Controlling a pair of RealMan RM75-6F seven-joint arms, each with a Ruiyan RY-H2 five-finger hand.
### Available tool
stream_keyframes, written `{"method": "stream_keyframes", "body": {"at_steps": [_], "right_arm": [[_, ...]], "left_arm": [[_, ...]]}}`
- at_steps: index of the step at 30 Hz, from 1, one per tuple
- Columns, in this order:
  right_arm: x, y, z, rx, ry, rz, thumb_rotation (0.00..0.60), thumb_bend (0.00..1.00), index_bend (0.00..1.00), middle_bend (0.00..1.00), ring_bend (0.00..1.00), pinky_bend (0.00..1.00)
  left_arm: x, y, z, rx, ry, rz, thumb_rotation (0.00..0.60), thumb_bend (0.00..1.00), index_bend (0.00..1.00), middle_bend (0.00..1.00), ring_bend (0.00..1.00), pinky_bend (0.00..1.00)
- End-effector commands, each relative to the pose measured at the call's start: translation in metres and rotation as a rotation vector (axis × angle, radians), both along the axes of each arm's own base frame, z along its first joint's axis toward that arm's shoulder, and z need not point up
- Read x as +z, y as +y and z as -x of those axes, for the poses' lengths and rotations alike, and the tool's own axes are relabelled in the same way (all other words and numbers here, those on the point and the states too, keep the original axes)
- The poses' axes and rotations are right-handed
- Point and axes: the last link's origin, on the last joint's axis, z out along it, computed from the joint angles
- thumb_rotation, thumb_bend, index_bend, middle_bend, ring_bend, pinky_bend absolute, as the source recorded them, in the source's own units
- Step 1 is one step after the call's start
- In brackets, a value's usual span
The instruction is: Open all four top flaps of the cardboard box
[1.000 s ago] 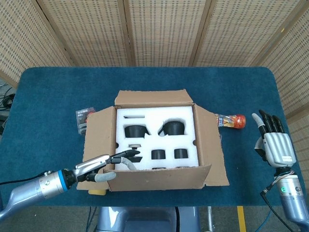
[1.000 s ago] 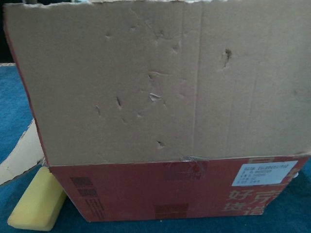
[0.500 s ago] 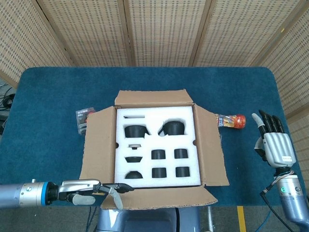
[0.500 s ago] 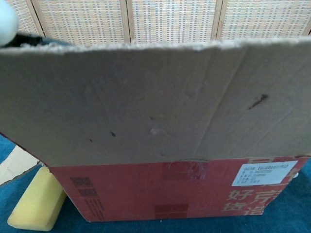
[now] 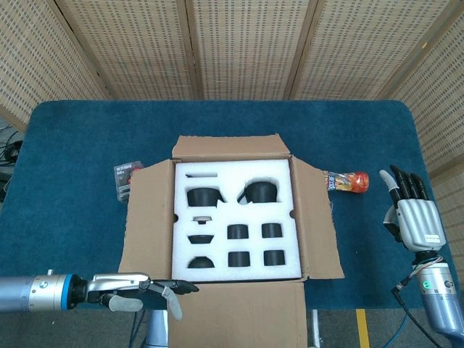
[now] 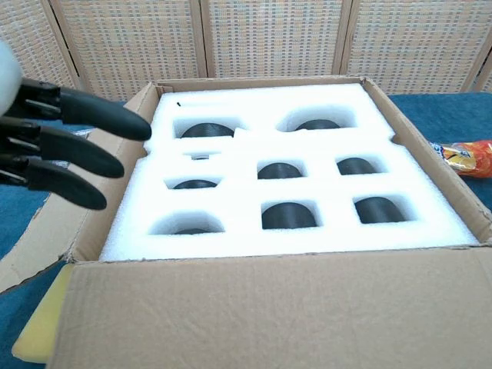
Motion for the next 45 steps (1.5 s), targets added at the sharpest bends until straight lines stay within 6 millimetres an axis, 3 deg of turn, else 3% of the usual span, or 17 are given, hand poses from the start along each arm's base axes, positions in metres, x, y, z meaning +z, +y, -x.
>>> {"method": "stream_keyframes", "body": {"at_steps": [1,13,17,21,28,37,45], "right_arm": [[0.000,0.000,0.000,0.000,0.000,-0.001,0.600,1.00,0.03,0.01,0.00,0.00],[-0.002,-0.001,0.004,-0.012,0.016,-0.009,0.600,1.00,0.03,0.01,0.00,0.00],[-0.004,-0.002,0.006,-0.020,0.024,-0.011,0.600,1.00,0.03,0.01,0.00,0.00],[-0.006,-0.002,0.008,-0.024,0.034,-0.008,0.600,1.00,0.03,0.01,0.00,0.00],[-0.009,-0.001,0.010,-0.023,0.048,0.000,0.600,1.00,0.03,0.01,0.00,0.00],[-0.014,0.003,0.011,-0.018,0.070,0.004,0.600,1.00,0.03,0.01,0.00,0.00],[-0.023,0.010,0.015,-0.030,0.087,0.006,0.600,1.00,0.03,0.01,0.00,0.00]], "left_arm": [[0.008,0.008,0.002,-0.005,0.004,-0.132,0.085,0.22,0.28,0.00,0.00,0.00],[0.031,0.036,0.043,-0.032,0.303,-0.798,0.092,0.30,0.28,0.00,0.00,0.00],[0.037,0.038,0.064,-0.032,0.451,-1.012,0.229,0.31,0.27,0.00,0.00,0.00],[0.040,0.035,0.086,-0.020,0.597,-1.189,0.281,0.31,0.25,0.00,0.00,0.00],[0.043,0.024,0.117,0.037,0.782,-1.403,0.387,0.31,0.23,0.00,0.00,0.00],[0.050,0.008,0.146,0.123,0.926,-1.561,0.404,0.31,0.22,0.00,0.00,0.00],[0.043,-0.009,0.163,0.149,0.988,-1.640,0.405,0.30,0.22,0.00,0.00,0.00]]}}
